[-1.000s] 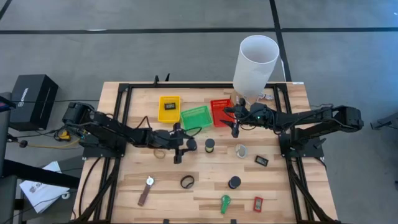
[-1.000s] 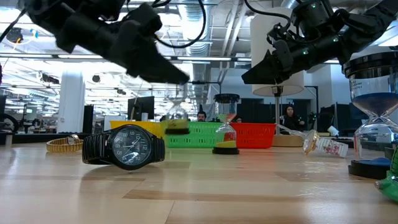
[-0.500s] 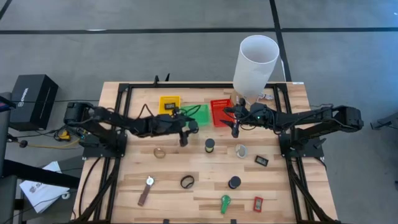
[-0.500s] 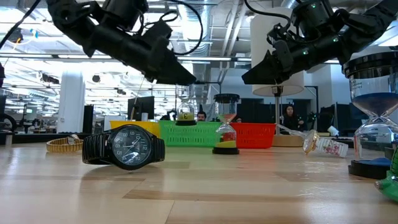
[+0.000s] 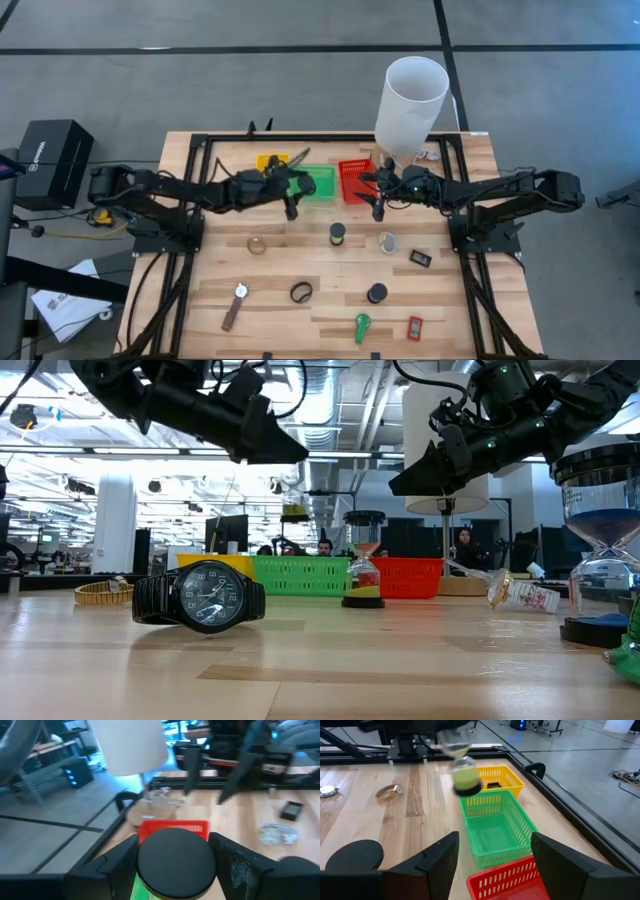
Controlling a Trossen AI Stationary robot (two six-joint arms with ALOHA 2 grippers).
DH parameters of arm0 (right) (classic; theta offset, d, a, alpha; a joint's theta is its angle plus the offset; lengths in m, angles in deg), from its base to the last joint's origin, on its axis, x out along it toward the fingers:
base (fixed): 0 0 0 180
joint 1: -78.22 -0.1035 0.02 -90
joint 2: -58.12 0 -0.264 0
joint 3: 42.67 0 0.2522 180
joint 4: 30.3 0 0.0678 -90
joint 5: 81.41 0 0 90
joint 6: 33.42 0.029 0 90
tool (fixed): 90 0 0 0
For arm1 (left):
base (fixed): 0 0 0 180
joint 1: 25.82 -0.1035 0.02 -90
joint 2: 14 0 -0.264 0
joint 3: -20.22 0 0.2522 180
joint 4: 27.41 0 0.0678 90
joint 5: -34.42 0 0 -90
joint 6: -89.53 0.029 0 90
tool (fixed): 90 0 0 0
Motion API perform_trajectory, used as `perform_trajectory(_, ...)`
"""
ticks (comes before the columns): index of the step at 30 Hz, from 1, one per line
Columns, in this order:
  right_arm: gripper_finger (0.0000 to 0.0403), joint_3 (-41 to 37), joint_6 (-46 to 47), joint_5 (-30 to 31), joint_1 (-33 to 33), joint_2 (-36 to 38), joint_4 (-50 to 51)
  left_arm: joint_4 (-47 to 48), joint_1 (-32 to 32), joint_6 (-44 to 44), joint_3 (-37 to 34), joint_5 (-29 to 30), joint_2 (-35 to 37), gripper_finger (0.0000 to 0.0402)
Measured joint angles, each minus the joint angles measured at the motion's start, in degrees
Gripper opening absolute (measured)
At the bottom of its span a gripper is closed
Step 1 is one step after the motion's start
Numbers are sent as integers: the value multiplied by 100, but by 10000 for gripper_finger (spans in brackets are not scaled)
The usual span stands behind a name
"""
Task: Pick & Place Office items
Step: Put the left green hourglass into the green basket
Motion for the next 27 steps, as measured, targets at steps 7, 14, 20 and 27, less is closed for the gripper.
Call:
perform_trajectory(7,240,0,-4,0,0,0,-2,34,-530,-175,-2,-11,-200,211)
perform_trajectory(14,240,0,-6,0,0,0,-2,7,-903,-432,-2,-26,-775,231)
perform_trajectory(20,240,0,-4,0,0,0,-4,-77,-1069,-610,-2,-33,-1177,214)
perform_trajectory(27,240,0,-4,0,0,0,-4,-94,-1175,-664,-4,26,-1377,236)
